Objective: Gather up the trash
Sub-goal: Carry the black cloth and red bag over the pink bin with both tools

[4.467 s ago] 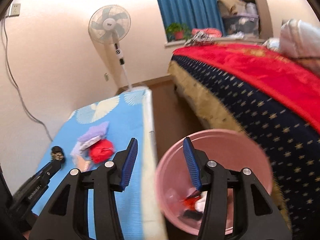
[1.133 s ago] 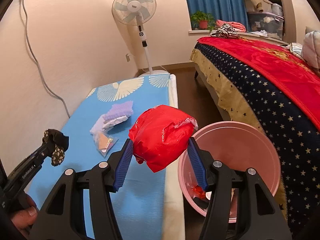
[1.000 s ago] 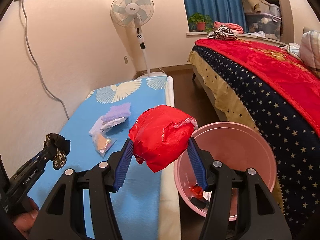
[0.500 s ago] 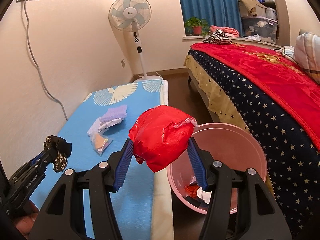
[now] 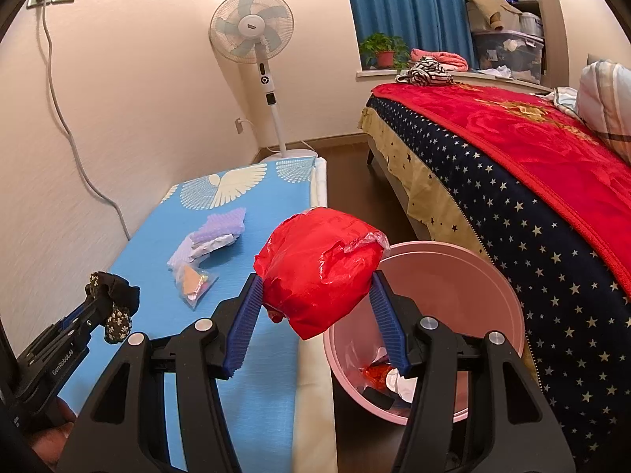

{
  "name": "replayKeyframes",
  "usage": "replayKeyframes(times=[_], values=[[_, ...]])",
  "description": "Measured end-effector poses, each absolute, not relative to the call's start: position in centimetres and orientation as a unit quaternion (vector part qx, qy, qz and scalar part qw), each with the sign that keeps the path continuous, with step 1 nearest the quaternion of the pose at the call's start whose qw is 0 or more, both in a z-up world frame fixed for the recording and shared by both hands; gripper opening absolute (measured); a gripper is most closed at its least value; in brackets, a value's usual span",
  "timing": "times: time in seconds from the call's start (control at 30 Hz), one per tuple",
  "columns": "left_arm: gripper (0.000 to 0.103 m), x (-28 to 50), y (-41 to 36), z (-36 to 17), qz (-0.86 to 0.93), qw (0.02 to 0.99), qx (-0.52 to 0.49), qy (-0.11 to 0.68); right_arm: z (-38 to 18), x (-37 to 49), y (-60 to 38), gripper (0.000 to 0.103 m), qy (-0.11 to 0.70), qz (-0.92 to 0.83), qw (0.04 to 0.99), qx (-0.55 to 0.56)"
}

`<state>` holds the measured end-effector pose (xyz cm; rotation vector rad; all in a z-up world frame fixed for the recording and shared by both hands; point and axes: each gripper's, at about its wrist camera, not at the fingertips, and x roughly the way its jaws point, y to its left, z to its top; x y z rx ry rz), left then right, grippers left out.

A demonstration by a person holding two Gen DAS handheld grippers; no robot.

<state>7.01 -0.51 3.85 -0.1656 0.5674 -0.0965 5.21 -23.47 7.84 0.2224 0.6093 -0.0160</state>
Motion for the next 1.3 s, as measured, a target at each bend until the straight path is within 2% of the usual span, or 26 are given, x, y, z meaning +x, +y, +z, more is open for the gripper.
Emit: replayKeyframes(times=[0.67, 1.3], values=[[0.027, 7.4, -1.4, 3.3, -0.058, 0.955, -0.072, 0.283, 7.6, 5.4, -24.3, 0.056, 0.293, -0.027, 0.948, 0.119], [0.027, 9.1, -6.0, 2.2, -0.101, 0.952, -0.044, 0.286, 7.1, 6.3, -27.2, 0.056, 0.289, -0.082, 0.946, 0.124]])
